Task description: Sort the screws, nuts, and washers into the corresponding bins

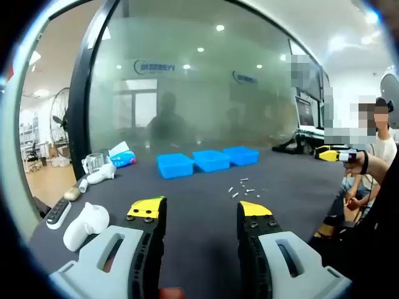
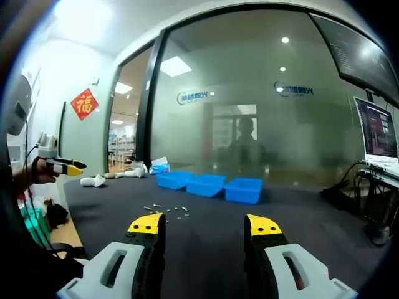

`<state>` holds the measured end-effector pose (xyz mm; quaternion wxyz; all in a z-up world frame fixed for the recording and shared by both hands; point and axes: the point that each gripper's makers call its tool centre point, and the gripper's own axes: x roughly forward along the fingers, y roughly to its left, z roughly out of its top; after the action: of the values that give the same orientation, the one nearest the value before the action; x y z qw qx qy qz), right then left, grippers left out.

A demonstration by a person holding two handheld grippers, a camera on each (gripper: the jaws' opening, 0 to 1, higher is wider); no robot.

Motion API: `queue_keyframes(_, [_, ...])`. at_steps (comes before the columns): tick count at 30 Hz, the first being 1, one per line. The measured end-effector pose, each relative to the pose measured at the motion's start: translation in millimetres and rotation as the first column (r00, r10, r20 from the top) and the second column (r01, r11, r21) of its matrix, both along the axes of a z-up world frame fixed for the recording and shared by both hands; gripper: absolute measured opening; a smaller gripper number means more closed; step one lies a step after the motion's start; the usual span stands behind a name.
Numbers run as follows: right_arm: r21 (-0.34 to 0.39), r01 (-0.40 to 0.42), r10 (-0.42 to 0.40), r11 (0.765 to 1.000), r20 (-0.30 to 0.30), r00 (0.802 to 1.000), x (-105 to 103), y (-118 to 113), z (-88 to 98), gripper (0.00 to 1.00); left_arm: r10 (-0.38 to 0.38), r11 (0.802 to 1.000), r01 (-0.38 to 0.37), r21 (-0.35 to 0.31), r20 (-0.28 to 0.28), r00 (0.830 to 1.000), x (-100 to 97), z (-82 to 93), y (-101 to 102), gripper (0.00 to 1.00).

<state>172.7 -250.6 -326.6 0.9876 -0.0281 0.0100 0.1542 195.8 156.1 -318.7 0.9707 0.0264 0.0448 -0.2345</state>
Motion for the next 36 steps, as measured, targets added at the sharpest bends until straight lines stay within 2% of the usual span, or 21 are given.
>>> queue_keyframes(19, [-0.004,-0.002,0.002,1.000,-0.016,1.000,0,1,-5.3,0.47,-0.001,1.000,0.001,0.001,-0.009,1.000,0.0,-4.1,1,0.44])
queue_keyframes(27, [-0.022,-0.037,0.036,0.999,-0.042,0.998,-1,9,-13.3,0.47,-0.025,1.000,0.025,0.004,-0.021,0.999,-1.4,-9.0,-4,0.44])
queue_keyframes(36, [0.022,-0.101,0.102,0.995,-0.087,0.991,-1,9,-18.1,0.47,-0.062,0.998,0.062,0.011,-0.058,0.996,1.6,-21.1,-2,0.46])
